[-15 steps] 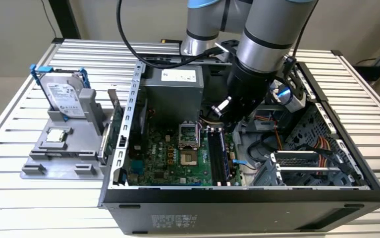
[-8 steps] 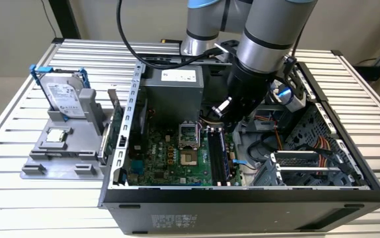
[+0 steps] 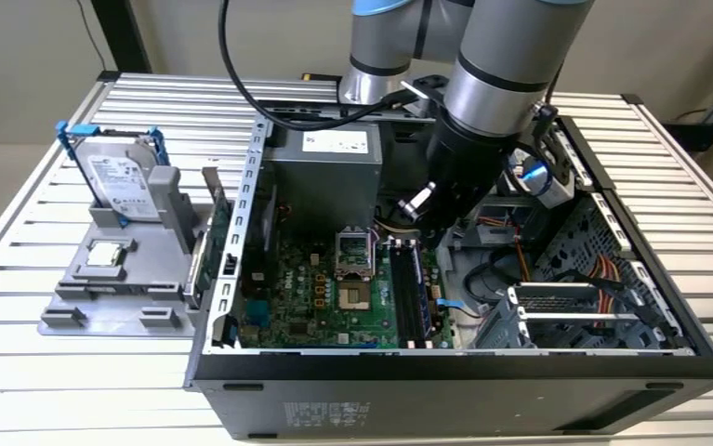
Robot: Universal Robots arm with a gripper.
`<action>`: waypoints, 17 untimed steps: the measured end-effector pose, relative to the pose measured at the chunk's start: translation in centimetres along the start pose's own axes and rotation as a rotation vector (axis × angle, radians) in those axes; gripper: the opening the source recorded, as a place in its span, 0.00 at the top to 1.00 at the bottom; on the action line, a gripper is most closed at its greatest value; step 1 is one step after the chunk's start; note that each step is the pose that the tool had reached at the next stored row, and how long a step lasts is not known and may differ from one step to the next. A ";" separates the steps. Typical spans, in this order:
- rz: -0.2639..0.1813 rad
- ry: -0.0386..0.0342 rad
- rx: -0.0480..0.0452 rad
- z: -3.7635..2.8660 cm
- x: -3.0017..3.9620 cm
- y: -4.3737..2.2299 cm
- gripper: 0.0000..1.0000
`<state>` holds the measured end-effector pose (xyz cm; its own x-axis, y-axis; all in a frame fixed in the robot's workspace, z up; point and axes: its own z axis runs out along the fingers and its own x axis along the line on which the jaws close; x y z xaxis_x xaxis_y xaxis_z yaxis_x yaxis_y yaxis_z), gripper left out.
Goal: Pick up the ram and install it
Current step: 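Press down the ram until it locks into place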
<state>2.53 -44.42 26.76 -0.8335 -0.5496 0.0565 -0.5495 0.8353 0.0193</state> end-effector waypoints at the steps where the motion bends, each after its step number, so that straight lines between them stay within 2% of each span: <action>1: -0.003 0.0001 0.0001 0.00 0.00 0.00 1.00; 17: -0.047 0.0009 0.0026 0.00 -0.01 -0.01 1.00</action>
<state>2.54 -44.42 26.76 -0.8069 -0.5879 0.0565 -0.5879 0.8087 0.0194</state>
